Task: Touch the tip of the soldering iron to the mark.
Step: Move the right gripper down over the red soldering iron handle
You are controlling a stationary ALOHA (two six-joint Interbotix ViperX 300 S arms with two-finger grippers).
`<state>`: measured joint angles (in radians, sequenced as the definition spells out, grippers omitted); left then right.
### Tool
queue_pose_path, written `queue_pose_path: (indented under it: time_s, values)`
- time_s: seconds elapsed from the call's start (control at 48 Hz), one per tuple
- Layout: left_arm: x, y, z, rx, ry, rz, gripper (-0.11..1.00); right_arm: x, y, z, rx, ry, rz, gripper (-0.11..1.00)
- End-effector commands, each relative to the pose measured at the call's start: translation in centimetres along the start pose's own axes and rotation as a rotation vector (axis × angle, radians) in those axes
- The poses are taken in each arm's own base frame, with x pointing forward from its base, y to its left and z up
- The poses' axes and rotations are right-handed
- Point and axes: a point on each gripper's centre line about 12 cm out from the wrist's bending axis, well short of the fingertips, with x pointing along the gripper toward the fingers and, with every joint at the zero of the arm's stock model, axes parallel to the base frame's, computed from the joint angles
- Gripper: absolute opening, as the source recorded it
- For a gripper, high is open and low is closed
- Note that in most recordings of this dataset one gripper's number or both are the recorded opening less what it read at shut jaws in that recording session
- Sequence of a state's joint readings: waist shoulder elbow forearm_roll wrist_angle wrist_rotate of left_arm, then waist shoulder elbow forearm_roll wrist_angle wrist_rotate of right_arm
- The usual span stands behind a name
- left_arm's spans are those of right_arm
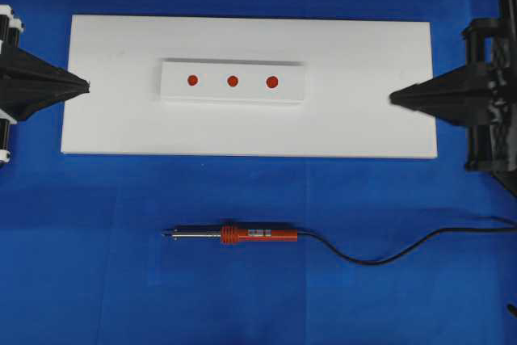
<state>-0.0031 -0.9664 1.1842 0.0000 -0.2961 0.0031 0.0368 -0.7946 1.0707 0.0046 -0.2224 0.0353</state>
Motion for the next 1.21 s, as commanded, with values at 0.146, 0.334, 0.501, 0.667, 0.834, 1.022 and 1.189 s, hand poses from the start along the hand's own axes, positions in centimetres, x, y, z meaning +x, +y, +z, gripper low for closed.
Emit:
queue_pose_path:
  time_s: [0.146, 0.334, 0.501, 0.667, 0.834, 1.022, 1.189]
  values:
    - [0.2, -0.1, 0.2, 0.003, -0.003, -0.004, 0.00, 5.3, 0.9, 0.1, 0.070, 0.099, 0.024, 0.40]
    - [0.2, -0.1, 0.2, 0.001, -0.006, -0.003, 0.00, 8.8, 1.5, -2.2, 0.156, 0.244, 0.019, 0.91]
    - [0.1, 0.0, 0.3, 0.000, -0.009, -0.002, 0.00, 11.5, 3.3, -3.7, 0.174, 0.371, 0.047, 0.86]
    - [0.2, -0.1, 0.1, -0.003, -0.003, -0.004, 0.00, 13.7, 5.0, -5.1, 0.203, 0.502, 0.055, 0.87]
    - [0.2, -0.1, 0.1, -0.005, -0.005, -0.004, 0.00, 16.2, 6.8, -6.9, 0.208, 0.614, 0.063, 0.86]
    - [0.2, -0.1, 0.1, -0.005, -0.005, -0.004, 0.00, 18.9, 8.0, -10.1, 0.206, 0.708, 0.058, 0.86]
    - [0.2, -0.1, -0.1, -0.005, -0.002, -0.004, 0.00, 20.6, 8.7, -12.7, 0.235, 0.760, 0.040, 0.86]
